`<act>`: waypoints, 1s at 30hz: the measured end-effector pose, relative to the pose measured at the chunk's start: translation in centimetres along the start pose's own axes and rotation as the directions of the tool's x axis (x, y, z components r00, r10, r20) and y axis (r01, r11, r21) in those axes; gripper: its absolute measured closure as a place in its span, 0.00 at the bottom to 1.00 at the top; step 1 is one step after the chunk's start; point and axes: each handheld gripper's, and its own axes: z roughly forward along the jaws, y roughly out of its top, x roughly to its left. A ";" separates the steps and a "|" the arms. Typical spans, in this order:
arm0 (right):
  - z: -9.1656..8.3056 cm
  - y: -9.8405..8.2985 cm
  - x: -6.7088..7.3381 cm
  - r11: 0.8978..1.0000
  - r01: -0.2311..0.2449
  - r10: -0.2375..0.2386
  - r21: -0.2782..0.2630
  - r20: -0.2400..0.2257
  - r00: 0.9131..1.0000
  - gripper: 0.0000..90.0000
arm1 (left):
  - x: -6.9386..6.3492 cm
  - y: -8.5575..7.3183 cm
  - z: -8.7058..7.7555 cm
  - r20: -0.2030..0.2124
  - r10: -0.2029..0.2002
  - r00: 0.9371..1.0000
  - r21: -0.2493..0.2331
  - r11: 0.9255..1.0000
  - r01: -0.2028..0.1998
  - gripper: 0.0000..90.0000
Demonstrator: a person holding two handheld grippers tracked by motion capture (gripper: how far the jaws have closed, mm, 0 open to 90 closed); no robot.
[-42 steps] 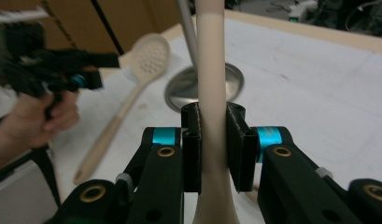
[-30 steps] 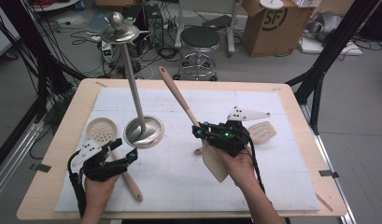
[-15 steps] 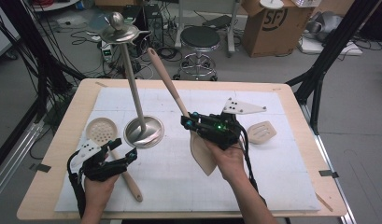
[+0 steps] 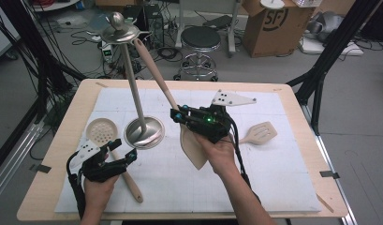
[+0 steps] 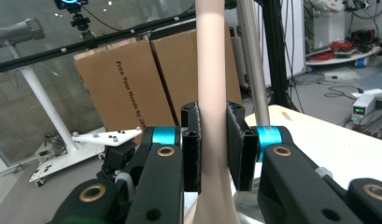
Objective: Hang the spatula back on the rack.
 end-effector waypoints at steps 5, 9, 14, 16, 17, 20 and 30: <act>0.1 -0.1 0.2 1.000 0.006 -0.006 0.013 0.013 1.000 0.87 | 0.0 0.0 0.0 0.001 0.000 1.000 0.001 1.000 0.000 0.26; 0.2 -0.1 0.1 1.000 0.005 -0.005 0.012 0.012 1.000 0.87 | 0.0 0.0 0.0 0.001 0.000 1.000 0.000 1.000 0.000 0.26; 0.7 0.2 0.5 0.999 0.033 -0.035 0.043 0.058 0.998 0.87 | 0.0 0.0 0.0 0.000 -0.004 1.000 -0.002 1.000 0.004 0.26; 0.8 0.2 0.3 0.999 0.030 -0.032 0.037 0.064 0.997 0.87 | 0.1 0.0 -0.1 0.001 -0.002 1.000 0.000 1.000 0.002 0.26; 0.8 0.2 0.2 0.999 0.020 -0.023 0.038 0.077 0.997 0.87 | 0.0 0.0 -0.1 0.002 -0.003 1.000 -0.002 1.000 0.003 0.26; 1.1 0.0 -0.3 0.998 0.007 -0.014 0.065 0.107 0.994 0.87 | 0.1 0.0 -0.1 0.001 -0.002 1.000 -0.001 1.000 0.002 0.26; 2.0 -0.5 -0.7 0.998 -0.009 0.001 0.065 0.123 0.992 0.73 | 0.1 0.0 -0.2 0.002 -0.002 1.000 -0.006 1.000 0.002 0.26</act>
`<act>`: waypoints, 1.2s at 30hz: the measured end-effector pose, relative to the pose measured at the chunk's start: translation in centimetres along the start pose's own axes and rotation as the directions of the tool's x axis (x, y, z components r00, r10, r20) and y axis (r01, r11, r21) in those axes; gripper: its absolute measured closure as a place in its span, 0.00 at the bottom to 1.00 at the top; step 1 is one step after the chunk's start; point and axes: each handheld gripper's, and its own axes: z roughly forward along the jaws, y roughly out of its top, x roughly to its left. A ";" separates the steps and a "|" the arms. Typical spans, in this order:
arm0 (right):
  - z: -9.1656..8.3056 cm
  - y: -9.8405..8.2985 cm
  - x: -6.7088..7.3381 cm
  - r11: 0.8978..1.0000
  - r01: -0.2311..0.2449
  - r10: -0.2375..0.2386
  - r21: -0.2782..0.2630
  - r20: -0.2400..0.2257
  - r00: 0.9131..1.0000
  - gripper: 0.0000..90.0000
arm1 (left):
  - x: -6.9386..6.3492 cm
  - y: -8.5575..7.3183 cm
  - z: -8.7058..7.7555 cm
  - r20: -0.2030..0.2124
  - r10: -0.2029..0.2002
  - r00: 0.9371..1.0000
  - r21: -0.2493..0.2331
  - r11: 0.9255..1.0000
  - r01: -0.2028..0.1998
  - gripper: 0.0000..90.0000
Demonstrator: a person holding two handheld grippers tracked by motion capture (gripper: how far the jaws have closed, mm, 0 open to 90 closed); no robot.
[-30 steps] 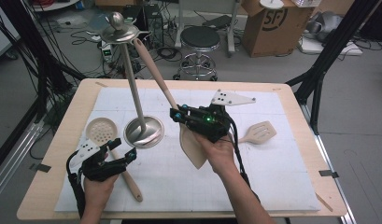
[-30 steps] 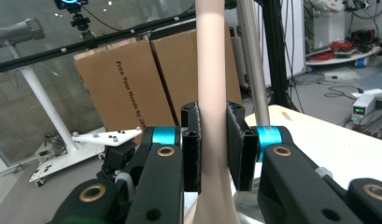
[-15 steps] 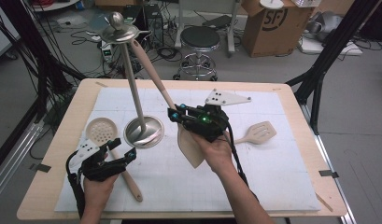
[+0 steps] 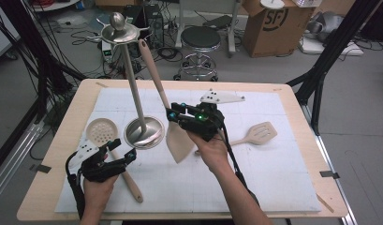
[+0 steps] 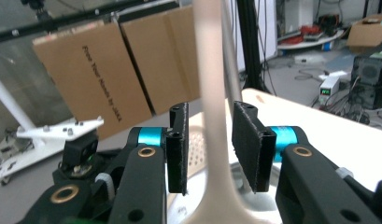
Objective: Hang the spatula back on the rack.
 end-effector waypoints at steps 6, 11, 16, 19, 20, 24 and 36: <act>-0.8 0.5 -1.1 0.988 -0.094 0.087 -0.122 -0.058 0.994 0.69 | 0.1 0.0 -0.1 -0.005 -0.005 1.000 0.001 1.000 0.005 0.26; -1.3 1.2 -1.8 0.967 -0.123 0.111 -0.223 -0.065 0.992 0.65 | 0.1 -0.1 -0.2 -0.007 -0.007 1.000 -0.003 1.000 0.007 0.26; -1.0 2.8 -2.0 0.950 -0.117 0.102 -0.288 -0.066 0.993 0.63 | 0.1 -0.1 -0.2 -0.006 -0.004 1.000 0.000 1.000 0.004 0.26; -0.8 3.9 -1.9 0.942 -0.104 0.087 -0.319 -0.068 0.994 0.64 | 0.1 -0.1 -0.2 -0.005 -0.008 1.000 -0.002 1.000 0.008 0.26; -0.7 4.1 -1.8 0.938 -0.105 0.088 -0.330 -0.067 0.994 0.63 | 0.1 -0.1 -0.2 -0.003 -0.007 1.000 -0.002 1.000 0.007 0.26; -0.1 4.7 -2.1 0.922 -0.118 0.098 -0.368 -0.072 0.993 0.67 | 0.1 0.0 -0.2 -0.002 -0.011 1.000 -0.003 1.000 0.011 0.26; 1.9 6.9 -2.4 0.905 -0.129 0.101 -0.405 -0.091 0.991 0.69 | 0.3 0.0 -0.1 0.004 -0.014 1.000 -0.008 1.000 0.014 0.26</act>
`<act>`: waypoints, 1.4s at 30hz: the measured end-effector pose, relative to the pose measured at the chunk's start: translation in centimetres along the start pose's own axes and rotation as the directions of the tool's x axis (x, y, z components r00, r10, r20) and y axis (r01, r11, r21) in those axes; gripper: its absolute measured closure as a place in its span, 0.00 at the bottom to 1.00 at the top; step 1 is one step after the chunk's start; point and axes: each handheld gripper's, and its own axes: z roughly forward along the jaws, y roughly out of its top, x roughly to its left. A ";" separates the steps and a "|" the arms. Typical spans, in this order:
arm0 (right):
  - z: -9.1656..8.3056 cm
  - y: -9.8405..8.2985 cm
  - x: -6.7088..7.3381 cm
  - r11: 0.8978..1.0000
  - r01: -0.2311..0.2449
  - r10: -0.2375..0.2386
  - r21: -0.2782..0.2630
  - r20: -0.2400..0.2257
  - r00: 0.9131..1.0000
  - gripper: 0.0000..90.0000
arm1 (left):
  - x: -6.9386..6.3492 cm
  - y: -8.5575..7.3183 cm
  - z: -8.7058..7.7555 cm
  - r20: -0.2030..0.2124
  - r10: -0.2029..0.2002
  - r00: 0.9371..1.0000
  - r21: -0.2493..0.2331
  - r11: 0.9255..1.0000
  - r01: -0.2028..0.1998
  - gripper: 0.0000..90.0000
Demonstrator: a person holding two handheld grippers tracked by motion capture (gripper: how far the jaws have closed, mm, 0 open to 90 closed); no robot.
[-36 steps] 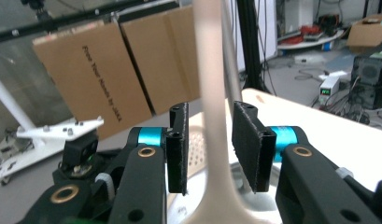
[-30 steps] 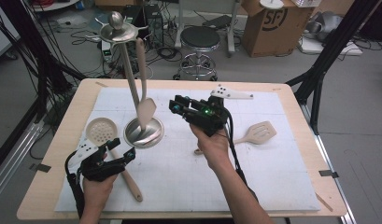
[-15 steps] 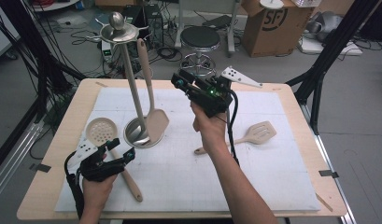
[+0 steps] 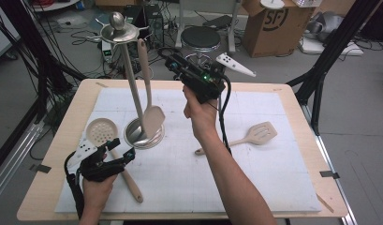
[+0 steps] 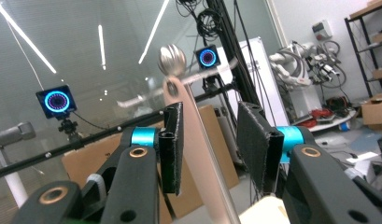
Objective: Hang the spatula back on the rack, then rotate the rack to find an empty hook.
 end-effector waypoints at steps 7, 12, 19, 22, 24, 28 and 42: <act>1.9 1.1 0.7 1.000 0.003 -0.004 -0.020 -0.026 1.000 0.69 | -0.1 0.0 0.1 0.006 0.005 1.000 0.001 1.000 -0.005 0.26; 3.4 2.0 1.0 0.999 0.001 -0.002 -0.034 -0.036 0.999 0.69 | -0.2 0.0 0.2 0.010 0.009 1.000 0.002 1.000 -0.009 0.26; 5.4 1.7 0.0 1.000 -0.012 0.012 -0.022 -0.007 1.000 0.85 | -0.2 0.1 0.2 0.019 0.001 1.000 -0.005 1.000 -0.001 0.26; 5.9 1.3 -0.1 1.000 0.001 -0.002 -0.020 -0.014 1.000 1.00 | -0.2 0.1 0.2 0.020 0.001 1.000 -0.006 1.000 -0.001 0.26; 6.2 1.0 -0.3 1.000 -0.003 0.003 -0.017 -0.014 1.000 1.00 | -0.3 0.1 0.2 0.020 0.005 1.000 -0.006 1.000 -0.005 0.26; 6.7 0.5 -0.8 1.000 -0.015 0.015 -0.010 -0.016 1.000 1.00 | -0.3 0.1 0.2 0.025 0.007 1.000 -0.005 1.000 -0.007 0.26; 7.0 -0.1 0.6 0.999 0.004 -0.002 0.040 -0.056 0.998 1.00 | -0.3 0.0 0.3 0.020 0.006 1.000 -0.001 1.000 -0.006 0.26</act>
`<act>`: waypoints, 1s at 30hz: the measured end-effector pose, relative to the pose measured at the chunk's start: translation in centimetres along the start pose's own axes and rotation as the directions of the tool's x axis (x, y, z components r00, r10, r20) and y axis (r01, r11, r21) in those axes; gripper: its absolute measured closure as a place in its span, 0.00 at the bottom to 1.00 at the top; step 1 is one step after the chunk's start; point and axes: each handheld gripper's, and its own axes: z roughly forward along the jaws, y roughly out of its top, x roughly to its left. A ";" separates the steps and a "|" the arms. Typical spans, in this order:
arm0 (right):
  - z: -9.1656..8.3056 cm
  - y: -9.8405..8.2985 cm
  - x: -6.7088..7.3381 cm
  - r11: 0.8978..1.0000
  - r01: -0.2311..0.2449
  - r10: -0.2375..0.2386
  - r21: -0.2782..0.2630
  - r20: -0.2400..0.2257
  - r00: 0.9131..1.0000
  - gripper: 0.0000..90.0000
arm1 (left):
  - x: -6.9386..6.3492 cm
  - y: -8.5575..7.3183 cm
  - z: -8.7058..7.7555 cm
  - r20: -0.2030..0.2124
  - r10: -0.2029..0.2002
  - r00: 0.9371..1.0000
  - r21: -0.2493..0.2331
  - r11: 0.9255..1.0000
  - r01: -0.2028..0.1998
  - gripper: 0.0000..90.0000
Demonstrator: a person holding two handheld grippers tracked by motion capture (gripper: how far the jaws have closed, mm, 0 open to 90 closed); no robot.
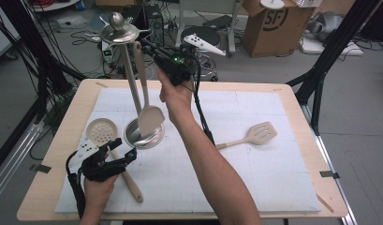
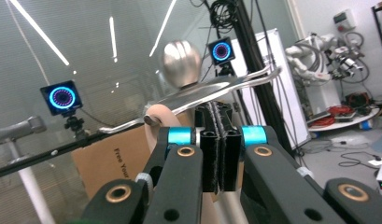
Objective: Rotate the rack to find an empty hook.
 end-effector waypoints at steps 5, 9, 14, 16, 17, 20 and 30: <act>0.2 -0.5 1.6 1.000 0.018 -0.017 0.011 -0.025 1.000 1.00 | 0.0 0.0 -0.1 0.001 -0.001 1.000 0.001 1.000 0.001 0.26; 0.7 -1.0 2.9 0.999 0.040 -0.039 0.014 -0.041 0.998 1.00 | 0.0 0.0 -0.1 0.002 -0.006 1.000 -0.005 1.000 0.006 0.26; 1.2 -1.6 3.3 1.000 0.016 -0.016 0.004 -0.056 0.998 1.00 | 0.0 0.0 -0.1 0.001 -0.009 1.000 -0.007 1.000 0.009 0.26; 1.3 -1.7 3.5 1.000 0.015 -0.014 0.007 -0.053 0.999 1.00 | 0.1 0.0 -0.1 -0.001 -0.008 1.000 -0.005 1.000 0.008 0.26; 1.3 -1.7 3.6 1.000 0.017 -0.017 0.013 -0.049 0.999 1.00 | 0.1 0.0 -0.1 -0.001 -0.008 1.000 -0.005 1.000 0.008 0.26; 1.1 -1.6 3.6 0.999 0.021 -0.020 0.025 -0.041 0.999 1.00 | 0.3 0.0 -0.3 -0.006 -0.010 1.000 -0.003 1.000 0.010 0.26; -0.8 -1.2 0.8 1.000 0.016 -0.016 0.003 0.039 0.999 1.00 | 0.5 -0.1 -0.8 -0.014 -0.020 1.000 -0.012 1.000 0.020 0.27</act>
